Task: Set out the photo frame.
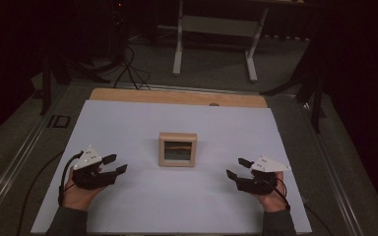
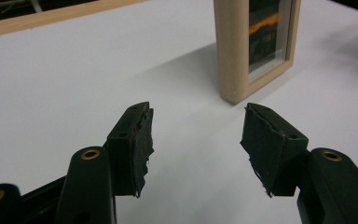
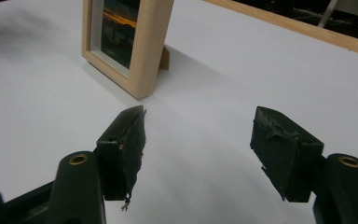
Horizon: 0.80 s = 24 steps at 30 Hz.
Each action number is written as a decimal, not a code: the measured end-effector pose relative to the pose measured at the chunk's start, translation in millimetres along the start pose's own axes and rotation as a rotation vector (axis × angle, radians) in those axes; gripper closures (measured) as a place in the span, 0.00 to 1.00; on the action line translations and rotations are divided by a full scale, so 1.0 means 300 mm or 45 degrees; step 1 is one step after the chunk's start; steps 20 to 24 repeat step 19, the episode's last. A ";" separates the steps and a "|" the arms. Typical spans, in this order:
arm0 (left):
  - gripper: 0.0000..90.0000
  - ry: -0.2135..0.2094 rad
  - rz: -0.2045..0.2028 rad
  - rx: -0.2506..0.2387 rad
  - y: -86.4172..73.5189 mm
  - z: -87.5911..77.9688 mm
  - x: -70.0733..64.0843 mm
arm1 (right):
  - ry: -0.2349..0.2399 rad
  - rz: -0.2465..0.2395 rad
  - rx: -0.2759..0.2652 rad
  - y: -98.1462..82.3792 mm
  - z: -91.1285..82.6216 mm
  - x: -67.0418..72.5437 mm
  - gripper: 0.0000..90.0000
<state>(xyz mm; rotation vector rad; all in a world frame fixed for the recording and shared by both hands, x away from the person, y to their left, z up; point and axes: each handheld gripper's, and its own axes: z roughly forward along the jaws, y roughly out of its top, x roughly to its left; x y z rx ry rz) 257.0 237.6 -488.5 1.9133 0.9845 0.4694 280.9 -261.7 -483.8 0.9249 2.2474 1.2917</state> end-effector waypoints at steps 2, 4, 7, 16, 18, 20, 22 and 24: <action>0.47 0.008 0.007 0.005 -0.012 -0.012 -0.001 | -0.006 0.006 -0.013 -0.009 -0.015 0.001 0.39; 0.47 0.013 0.007 0.004 -0.017 -0.018 -0.002 | -0.015 0.010 -0.024 -0.019 -0.029 0.002 0.39; 0.47 0.036 -0.008 -0.016 -0.036 -0.054 0.002 | -0.029 0.018 -0.036 -0.036 -0.049 -0.001 0.39; 0.47 0.122 -0.039 -0.054 -0.073 -0.114 0.030 | -0.057 0.071 -0.086 -0.070 -0.088 -0.030 0.39; 0.47 0.134 -0.051 -0.064 -0.077 -0.120 0.041 | -0.064 0.075 -0.086 -0.075 -0.089 -0.036 0.39; 0.47 0.134 -0.051 -0.064 -0.077 -0.120 0.041 | -0.064 0.075 -0.086 -0.075 -0.089 -0.036 0.39; 0.47 0.134 -0.051 -0.064 -0.077 -0.120 0.041 | -0.064 0.075 -0.086 -0.075 -0.089 -0.036 0.39; 0.47 0.134 -0.051 -0.064 -0.077 -0.120 0.041 | -0.064 0.075 -0.086 -0.075 -0.089 -0.036 0.39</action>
